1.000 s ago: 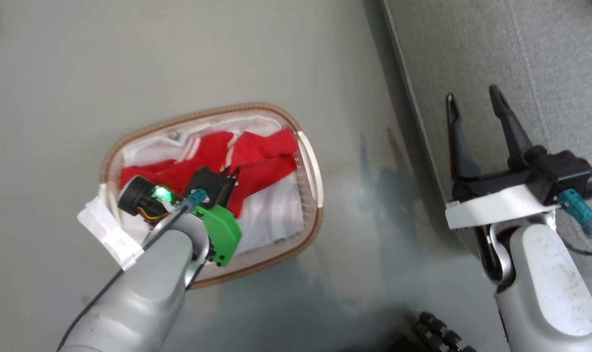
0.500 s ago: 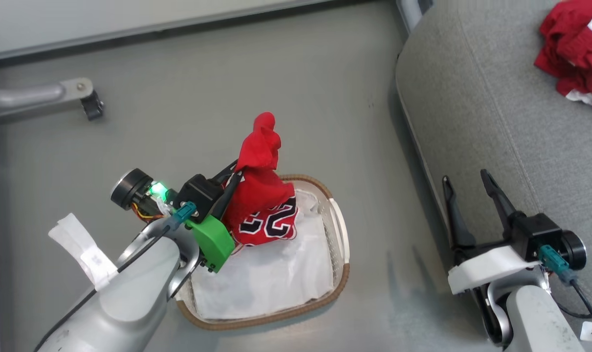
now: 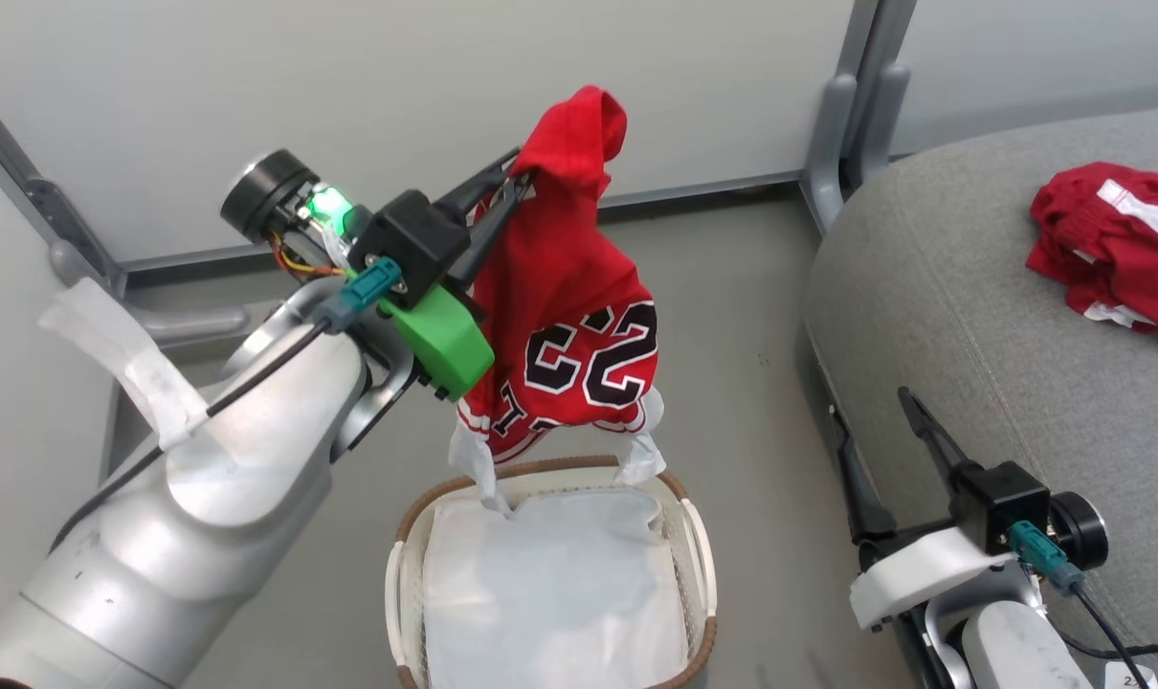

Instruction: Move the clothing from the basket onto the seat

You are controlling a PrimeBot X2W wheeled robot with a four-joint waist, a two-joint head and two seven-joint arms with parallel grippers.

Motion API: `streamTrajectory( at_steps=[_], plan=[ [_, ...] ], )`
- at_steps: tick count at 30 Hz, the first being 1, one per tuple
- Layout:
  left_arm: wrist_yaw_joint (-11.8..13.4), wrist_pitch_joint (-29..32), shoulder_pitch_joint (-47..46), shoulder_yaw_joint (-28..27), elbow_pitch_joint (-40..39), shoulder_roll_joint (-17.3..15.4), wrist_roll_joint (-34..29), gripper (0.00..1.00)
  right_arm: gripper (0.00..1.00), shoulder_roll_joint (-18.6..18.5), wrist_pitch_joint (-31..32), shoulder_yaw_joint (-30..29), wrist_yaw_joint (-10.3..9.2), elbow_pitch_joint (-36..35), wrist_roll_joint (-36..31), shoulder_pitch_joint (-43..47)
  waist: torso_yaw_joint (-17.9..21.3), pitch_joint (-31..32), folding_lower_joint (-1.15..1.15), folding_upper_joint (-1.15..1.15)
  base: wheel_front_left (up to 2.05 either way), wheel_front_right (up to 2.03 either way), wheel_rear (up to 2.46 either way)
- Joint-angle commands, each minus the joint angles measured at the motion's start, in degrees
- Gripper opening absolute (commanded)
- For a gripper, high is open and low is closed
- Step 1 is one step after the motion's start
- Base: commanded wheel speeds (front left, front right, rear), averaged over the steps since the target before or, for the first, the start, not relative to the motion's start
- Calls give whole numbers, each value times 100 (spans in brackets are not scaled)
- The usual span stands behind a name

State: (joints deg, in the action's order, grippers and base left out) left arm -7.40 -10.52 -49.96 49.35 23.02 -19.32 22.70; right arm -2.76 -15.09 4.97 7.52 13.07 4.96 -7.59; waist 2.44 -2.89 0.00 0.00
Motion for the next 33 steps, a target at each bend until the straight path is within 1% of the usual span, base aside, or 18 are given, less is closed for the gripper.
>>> streamTrajectory(
  at_steps=[1,6,13,17,20,23,29,33],
  plan=[
    [-13,34,-165,-52,-46,7,47,0,100,-23,-12,66,-6,14,-7,41,-111,261,0,0,0,0,0],
    [-13,96,-508,-119,-143,92,66,0,100,-24,-12,379,-6,-23,105,-130,-70,332,0,0,0,0,0],
    [25,116,-806,-142,-154,219,67,0,100,-23,-12,1059,-6,-110,231,-315,-59,406,0,0,0,0,0],
    [36,149,-892,-99,-186,337,85,0,100,-25,-12,1493,-6,-3,218,-434,-76,438,0,0,0,0,0],
    [36,186,-960,-39,-238,396,66,0,100,-26,-12,1706,-6,141,169,-596,-94,463,0,0,0,0,0],
    [32,217,-1039,18,-343,476,29,0,100,-26,-12,1735,-6,366,14,-824,-142,484,0,0,0,0,0],
    [23,270,-1181,134,-531,575,48,0,100,-24,-12,1479,-6,794,-379,-1267,-292,513,0,0,0,0,0],
    [19,250,-1216,183,-599,652,96,0,100,-21,-12,1442,-6,1039,-432,-1500,-388,527,0,0,0,0,0]
  ],
)
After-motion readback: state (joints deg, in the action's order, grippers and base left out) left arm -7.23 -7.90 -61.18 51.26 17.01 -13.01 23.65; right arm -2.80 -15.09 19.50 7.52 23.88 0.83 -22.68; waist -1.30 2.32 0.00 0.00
